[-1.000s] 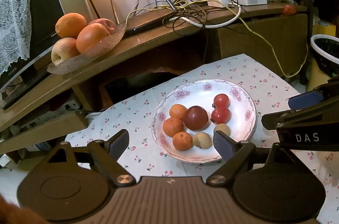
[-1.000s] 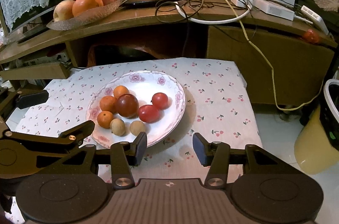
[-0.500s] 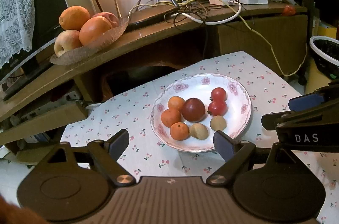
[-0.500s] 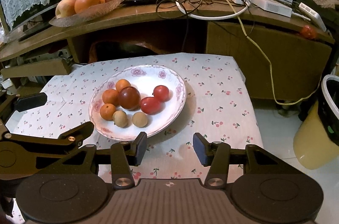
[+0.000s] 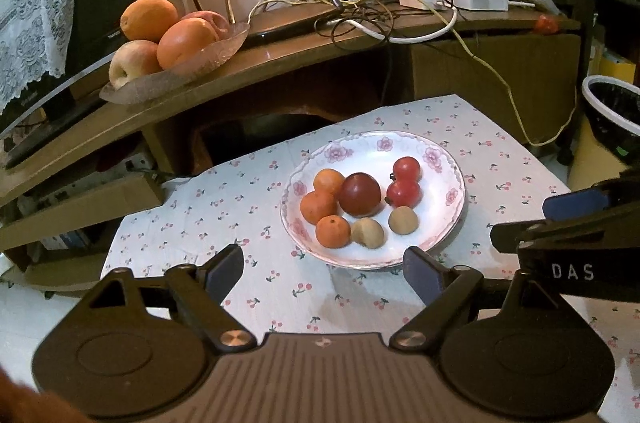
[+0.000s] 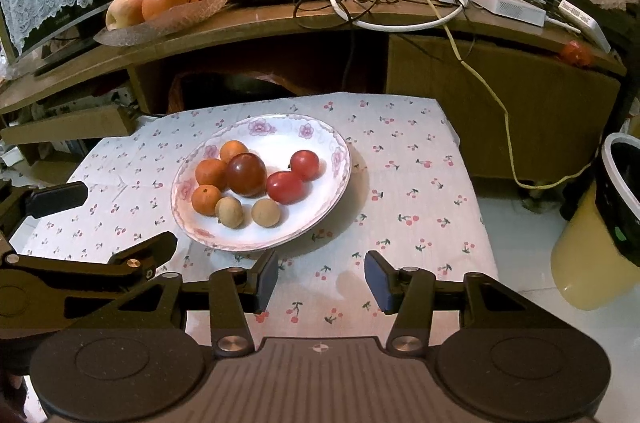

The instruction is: Organize fruits

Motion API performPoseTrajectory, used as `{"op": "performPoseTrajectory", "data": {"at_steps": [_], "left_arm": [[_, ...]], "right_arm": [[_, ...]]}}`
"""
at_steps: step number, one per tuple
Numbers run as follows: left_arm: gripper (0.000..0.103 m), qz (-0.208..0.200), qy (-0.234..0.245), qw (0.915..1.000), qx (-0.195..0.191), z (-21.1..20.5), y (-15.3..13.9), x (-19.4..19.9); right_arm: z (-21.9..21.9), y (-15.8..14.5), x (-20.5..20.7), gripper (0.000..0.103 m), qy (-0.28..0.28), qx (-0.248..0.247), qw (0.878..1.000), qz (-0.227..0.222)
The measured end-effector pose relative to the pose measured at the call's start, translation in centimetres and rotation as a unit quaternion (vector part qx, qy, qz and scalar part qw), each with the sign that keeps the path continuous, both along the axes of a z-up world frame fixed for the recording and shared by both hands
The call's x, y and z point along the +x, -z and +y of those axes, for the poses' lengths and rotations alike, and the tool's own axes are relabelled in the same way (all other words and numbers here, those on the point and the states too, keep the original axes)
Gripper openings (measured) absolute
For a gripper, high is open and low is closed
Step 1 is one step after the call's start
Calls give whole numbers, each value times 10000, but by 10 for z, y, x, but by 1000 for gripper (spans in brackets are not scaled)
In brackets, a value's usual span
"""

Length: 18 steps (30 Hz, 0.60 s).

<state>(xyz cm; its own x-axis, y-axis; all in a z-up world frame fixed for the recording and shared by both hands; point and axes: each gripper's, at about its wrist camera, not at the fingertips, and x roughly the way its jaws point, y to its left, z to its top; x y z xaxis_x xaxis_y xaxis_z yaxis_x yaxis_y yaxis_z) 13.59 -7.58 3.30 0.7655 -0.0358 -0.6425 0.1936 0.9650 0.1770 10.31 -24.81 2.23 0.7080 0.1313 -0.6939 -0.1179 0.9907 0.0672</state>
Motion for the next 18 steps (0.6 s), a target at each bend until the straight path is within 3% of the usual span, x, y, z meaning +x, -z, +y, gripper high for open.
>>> {"op": "performPoseTrajectory", "data": {"at_steps": [9, 18], "left_arm": [[100, -27, -134, 9998, -132, 10, -2, -19], [101, 19, -231, 9997, -91, 17, 2, -38]], "right_arm": [[3, -1, -19, 50, -19, 82, 10000, 4], [4, -3, -43, 53, -29, 212, 9998, -25]]}}
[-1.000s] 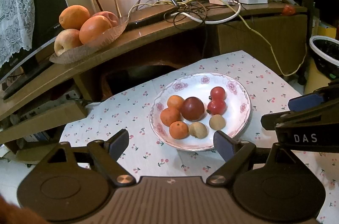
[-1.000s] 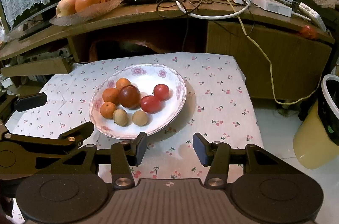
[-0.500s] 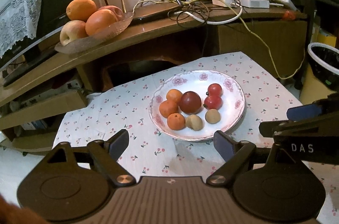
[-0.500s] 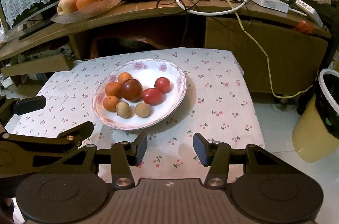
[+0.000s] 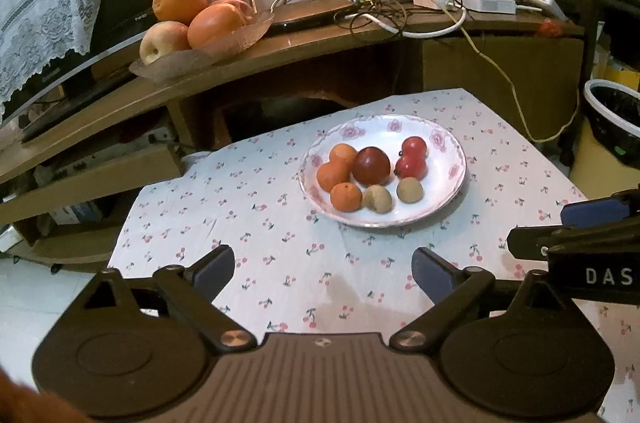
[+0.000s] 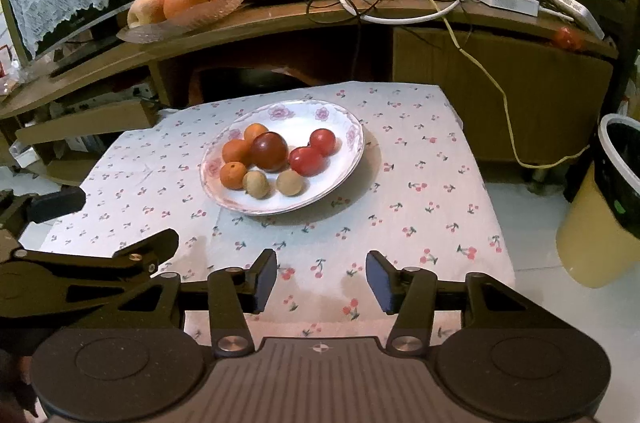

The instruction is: Organize fruits

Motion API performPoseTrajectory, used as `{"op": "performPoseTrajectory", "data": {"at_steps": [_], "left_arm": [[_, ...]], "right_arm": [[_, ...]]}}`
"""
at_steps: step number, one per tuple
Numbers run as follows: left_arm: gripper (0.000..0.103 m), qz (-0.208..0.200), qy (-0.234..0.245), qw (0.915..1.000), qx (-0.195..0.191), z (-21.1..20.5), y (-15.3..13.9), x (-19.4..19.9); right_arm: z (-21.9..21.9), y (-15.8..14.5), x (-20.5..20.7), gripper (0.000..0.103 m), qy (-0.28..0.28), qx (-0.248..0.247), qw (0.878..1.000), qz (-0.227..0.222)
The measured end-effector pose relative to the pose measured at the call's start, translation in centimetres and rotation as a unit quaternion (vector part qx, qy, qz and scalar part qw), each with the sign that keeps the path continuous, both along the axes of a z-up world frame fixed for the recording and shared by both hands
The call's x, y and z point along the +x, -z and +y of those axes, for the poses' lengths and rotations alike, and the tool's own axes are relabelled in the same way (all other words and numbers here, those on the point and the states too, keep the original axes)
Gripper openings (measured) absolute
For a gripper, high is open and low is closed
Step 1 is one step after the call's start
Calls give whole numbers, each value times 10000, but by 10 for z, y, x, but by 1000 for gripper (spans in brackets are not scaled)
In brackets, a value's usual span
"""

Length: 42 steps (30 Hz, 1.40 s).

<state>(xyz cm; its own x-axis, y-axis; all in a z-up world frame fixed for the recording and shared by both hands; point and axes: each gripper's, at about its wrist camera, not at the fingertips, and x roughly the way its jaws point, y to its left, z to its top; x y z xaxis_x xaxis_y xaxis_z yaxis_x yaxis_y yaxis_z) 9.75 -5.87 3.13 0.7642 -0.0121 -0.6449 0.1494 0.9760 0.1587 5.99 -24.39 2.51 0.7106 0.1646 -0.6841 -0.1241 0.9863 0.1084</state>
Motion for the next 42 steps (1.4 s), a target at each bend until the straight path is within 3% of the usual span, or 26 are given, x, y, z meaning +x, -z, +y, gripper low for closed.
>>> {"op": "performPoseTrajectory", "data": {"at_steps": [42], "left_arm": [[101, 141, -162, 9997, -132, 11, 4, -57]], "right_arm": [[11, 7, -62, 55, 8, 23, 9999, 113]]}}
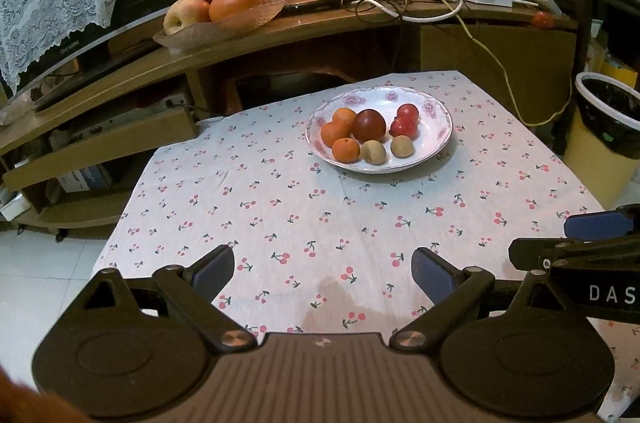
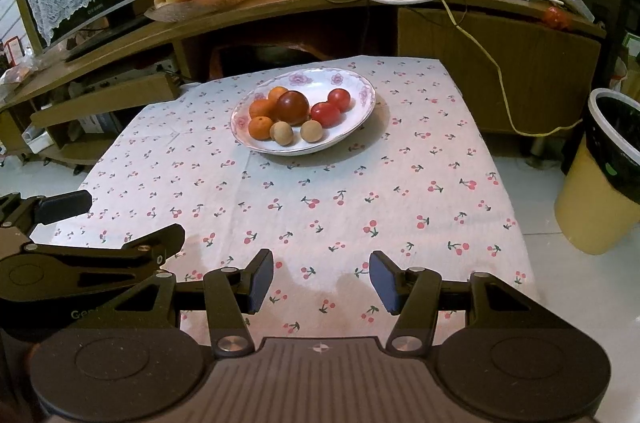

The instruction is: Organize fruits

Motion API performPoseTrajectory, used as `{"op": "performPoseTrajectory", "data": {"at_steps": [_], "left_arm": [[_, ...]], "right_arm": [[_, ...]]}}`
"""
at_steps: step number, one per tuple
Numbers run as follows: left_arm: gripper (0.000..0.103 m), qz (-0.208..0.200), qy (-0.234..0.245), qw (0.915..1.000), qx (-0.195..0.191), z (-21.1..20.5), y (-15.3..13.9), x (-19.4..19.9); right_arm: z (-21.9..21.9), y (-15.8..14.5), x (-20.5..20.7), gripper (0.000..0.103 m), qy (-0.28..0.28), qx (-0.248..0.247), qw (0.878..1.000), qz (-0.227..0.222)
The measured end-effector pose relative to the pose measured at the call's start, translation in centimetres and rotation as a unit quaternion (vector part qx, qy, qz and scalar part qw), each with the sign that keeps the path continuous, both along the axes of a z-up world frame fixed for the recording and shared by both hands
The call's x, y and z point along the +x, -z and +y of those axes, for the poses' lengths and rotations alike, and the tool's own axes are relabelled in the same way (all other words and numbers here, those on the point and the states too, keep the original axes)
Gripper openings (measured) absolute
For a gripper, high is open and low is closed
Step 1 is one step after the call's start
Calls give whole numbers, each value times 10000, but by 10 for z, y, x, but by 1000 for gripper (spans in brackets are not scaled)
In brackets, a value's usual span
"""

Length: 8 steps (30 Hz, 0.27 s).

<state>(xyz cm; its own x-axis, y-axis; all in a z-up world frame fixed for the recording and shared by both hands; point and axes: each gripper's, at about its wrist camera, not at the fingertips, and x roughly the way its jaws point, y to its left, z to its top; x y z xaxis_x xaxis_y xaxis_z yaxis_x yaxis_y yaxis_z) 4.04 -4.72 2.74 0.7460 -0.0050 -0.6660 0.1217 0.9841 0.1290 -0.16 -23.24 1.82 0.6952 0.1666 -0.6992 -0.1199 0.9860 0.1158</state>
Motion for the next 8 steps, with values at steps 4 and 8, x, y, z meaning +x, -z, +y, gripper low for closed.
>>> {"op": "performPoseTrajectory", "data": {"at_steps": [4, 8], "left_arm": [[101, 9, -10, 10000, -16, 0, -1, -2], [101, 10, -14, 10000, -21, 1, -1, -3]], "right_arm": [[0, 0, 0, 55, -3, 8, 10000, -1], [0, 0, -1, 55, -7, 10, 10000, -1]]}}
